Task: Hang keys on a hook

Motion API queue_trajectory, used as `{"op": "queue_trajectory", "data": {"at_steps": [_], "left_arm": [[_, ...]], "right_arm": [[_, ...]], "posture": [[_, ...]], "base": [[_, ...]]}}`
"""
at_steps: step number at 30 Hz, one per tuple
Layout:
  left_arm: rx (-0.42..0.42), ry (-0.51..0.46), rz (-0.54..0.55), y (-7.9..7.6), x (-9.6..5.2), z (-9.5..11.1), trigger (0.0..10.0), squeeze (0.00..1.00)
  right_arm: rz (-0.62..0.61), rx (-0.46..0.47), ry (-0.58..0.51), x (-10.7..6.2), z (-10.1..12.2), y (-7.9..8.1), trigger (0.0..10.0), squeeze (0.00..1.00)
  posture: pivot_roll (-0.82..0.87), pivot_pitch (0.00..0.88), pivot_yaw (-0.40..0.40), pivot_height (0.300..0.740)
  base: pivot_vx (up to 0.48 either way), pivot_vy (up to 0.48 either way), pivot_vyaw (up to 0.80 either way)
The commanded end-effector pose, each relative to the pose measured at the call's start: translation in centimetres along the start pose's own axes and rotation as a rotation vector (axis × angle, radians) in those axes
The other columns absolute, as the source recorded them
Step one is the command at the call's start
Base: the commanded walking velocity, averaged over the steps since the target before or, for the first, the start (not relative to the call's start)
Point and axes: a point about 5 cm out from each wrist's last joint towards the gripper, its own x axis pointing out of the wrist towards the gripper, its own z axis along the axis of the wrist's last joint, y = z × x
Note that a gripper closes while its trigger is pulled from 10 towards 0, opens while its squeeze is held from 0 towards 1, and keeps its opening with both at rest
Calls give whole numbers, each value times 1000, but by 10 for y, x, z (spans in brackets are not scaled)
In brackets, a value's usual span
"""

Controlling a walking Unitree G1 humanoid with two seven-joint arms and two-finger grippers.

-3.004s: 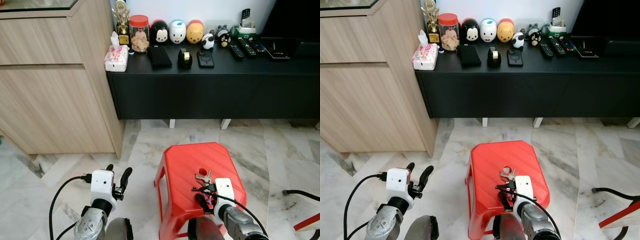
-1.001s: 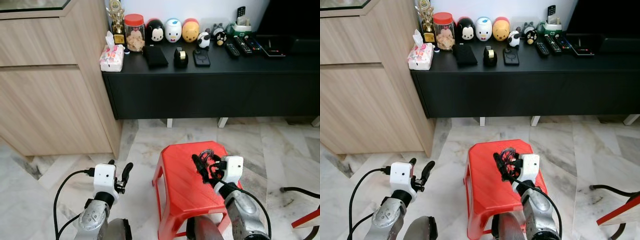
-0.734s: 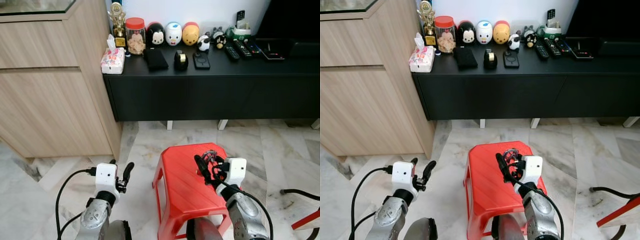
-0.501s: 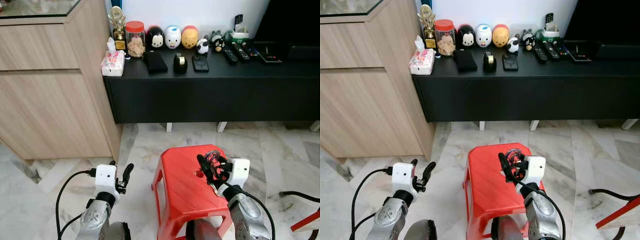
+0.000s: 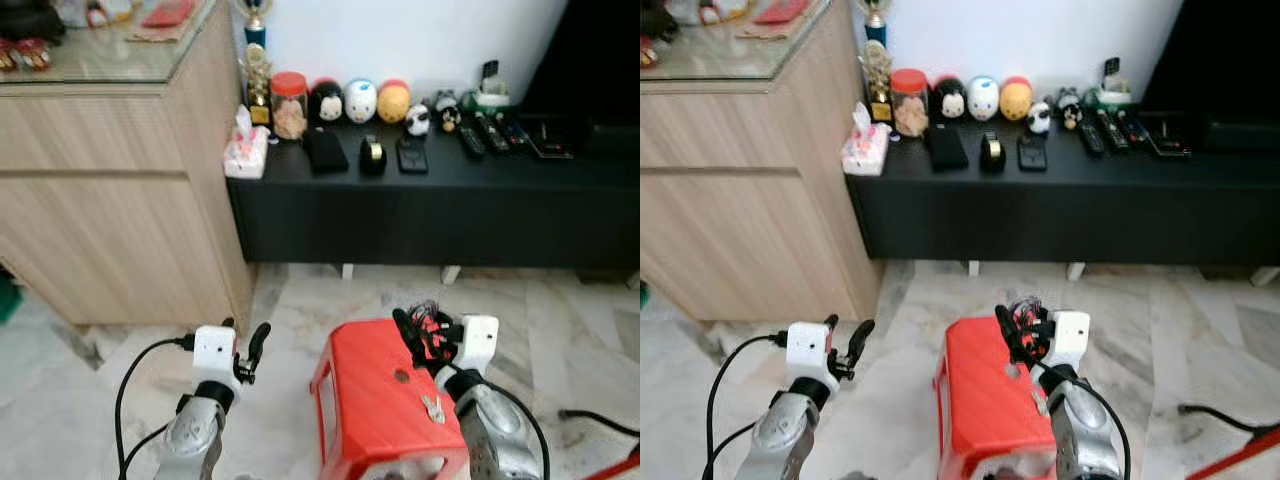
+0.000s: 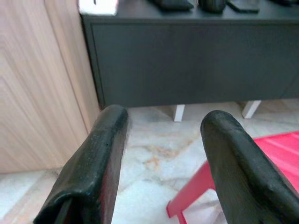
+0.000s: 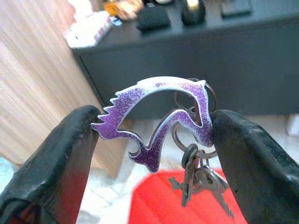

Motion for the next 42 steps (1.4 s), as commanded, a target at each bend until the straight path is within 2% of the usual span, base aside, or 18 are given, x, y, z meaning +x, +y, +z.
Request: {"op": "queue_trajectory", "data": {"at_steps": [1, 10, 14, 16, 20, 23, 28, 30, 36, 42], "left_arm": [[-4, 5, -3, 1, 0, -2, 10000, 0], [-20, 5, -23, -2, 0, -1, 10000, 0], [-36, -10, -94, -7, 2, 6, 10000, 0], [0, -22, -196, -13, 3, 13, 10000, 0], [6, -38, -251, -15, 5, 21, 10000, 0], [6, -53, -300, -18, 6, 28, 10000, 0], [14, -91, -400, -26, 7, 47, 10000, 0], [18, -90, -414, -27, 7, 48, 10000, 0], [63, -50, -537, -36, 5, 51, 10000, 0], [60, -11, -641, -44, -1, 56, 10000, 0]], "right_arm": [[5, -1, -14, 0, 4, 0, 10000, 0], [12, 0, 12, 0, 6, -1, 10000, 0], [61, -3, 41, -1, 9, 3, 10000, 0], [129, -17, 103, 1, 12, 8, 10000, 0], [173, -20, 101, 4, 23, 12, 10000, 0], [211, -28, 94, 7, 34, 18, 10000, 0], [323, 40, 67, 10, 61, 35, 10000, 0], [342, 43, 66, 11, 64, 38, 10000, 0], [460, 2, 111, 11, 77, 56, 10000, 0], [534, -10, 198, 7, 85, 70, 10000, 0]], "posture": [[33, 21, -62, 740], [31, 22, -64, 740], [33, 24, -66, 740], [24, 24, -65, 740], [23, 23, -67, 740], [23, 21, -68, 740], [22, 20, -69, 740], [22, 19, -69, 740], [16, 19, -71, 740], [11, 20, -75, 740]], "base": [[0, 0, 0], [0, 0, 0], [0, 0, 0], [0, 0, 0], [0, 0, 0], [0, 0, 0], [0, 0, 0], [0, 0, 0], [0, 0, 0], [0, 0, 0]]}}
